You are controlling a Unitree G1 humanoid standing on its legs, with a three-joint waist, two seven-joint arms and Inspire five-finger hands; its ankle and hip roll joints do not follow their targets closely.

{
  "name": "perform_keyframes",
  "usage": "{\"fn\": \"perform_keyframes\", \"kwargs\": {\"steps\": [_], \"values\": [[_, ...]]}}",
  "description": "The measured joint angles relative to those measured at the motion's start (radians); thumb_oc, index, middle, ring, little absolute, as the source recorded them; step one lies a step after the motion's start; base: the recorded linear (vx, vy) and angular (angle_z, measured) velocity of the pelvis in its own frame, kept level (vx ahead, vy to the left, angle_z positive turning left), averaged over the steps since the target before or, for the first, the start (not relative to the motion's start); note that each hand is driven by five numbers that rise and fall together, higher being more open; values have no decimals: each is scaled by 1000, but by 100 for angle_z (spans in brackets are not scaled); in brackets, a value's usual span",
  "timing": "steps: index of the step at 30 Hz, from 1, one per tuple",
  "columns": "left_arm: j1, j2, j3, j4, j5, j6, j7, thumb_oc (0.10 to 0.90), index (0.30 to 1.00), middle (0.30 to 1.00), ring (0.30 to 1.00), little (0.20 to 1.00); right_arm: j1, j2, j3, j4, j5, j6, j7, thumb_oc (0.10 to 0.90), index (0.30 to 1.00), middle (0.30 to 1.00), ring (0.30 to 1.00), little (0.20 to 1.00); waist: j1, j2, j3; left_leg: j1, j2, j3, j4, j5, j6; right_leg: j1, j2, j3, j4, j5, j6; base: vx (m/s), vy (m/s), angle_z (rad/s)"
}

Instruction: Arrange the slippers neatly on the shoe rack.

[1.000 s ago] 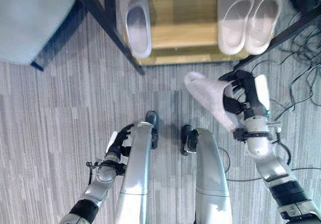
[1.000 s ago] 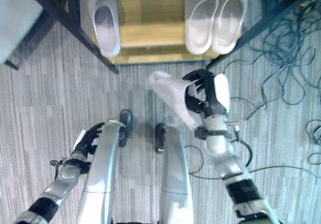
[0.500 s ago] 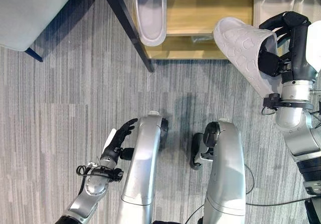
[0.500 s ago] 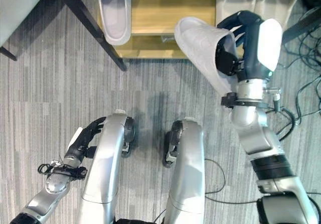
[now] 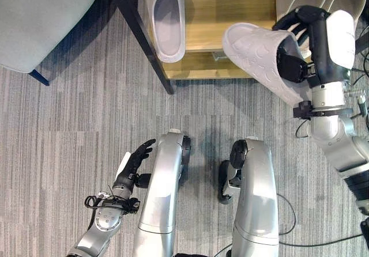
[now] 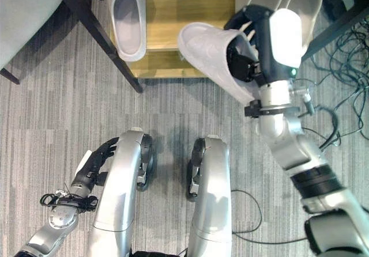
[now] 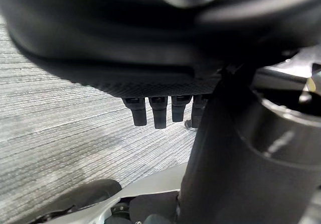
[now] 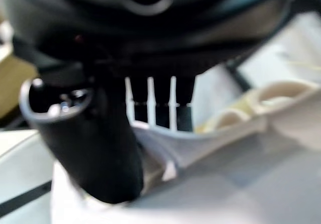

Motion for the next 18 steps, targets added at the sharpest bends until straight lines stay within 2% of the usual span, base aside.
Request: {"fn": "perform_keyframes", "kwargs": {"steps": [3, 5, 6, 9, 13, 18], "values": [[-5, 5, -10, 9, -20, 2, 1, 800, 900, 900, 900, 900, -107, -1, 83, 50, 1, 8, 0, 400, 300, 300, 300, 300, 10, -13, 1, 14, 0, -6, 7, -5, 0, 18, 0, -6, 0, -6, -2, -1, 6, -2], [-20, 8, -22, 11, -27, 6, 1, 800, 900, 900, 900, 900, -156, -2, 119, 88, 1, 22, 1, 400, 300, 300, 300, 300, 30, -21, -2, 18, 0, -14, 14, -10, 1, 29, -1, -13, -1, -8, 0, -8, 50, -2], [-20, 9, -24, 11, -36, 6, 1, 800, 900, 900, 900, 900, -196, -1, 162, 113, 1, 28, 0, 400, 300, 300, 300, 300, 33, -22, -2, 18, 0, -17, 19, -11, 0, 33, -1, -17, -1, -8, 1, -12, 58, 0], [-32, 10, -36, 13, -40, 6, 1, 800, 900, 900, 900, 900, -236, 17, 197, 165, 2, 31, 0, 400, 300, 300, 300, 300, 51, -22, -2, 19, 0, -24, 26, -15, 2, 40, -2, -24, 0, -10, 4, -5, 37, -1], [-50, 9, -55, 19, -55, 6, 1, 800, 900, 900, 900, 900, -242, 34, 207, 209, 3, 59, 0, 400, 300, 300, 300, 300, 76, -23, -2, 21, 0, -31, 34, -22, 6, 51, -4, -32, -1, -15, 9, 0, 0, 0], [-54, 4, -62, 18, -56, 7, 1, 800, 900, 900, 900, 900, -243, 65, 206, 277, 0, 95, -2, 400, 300, 300, 300, 300, 82, -23, -1, 21, -16, -43, 38, -23, 9, 70, -18, -46, -1, -31, 9, -2, -2, 9]]}}
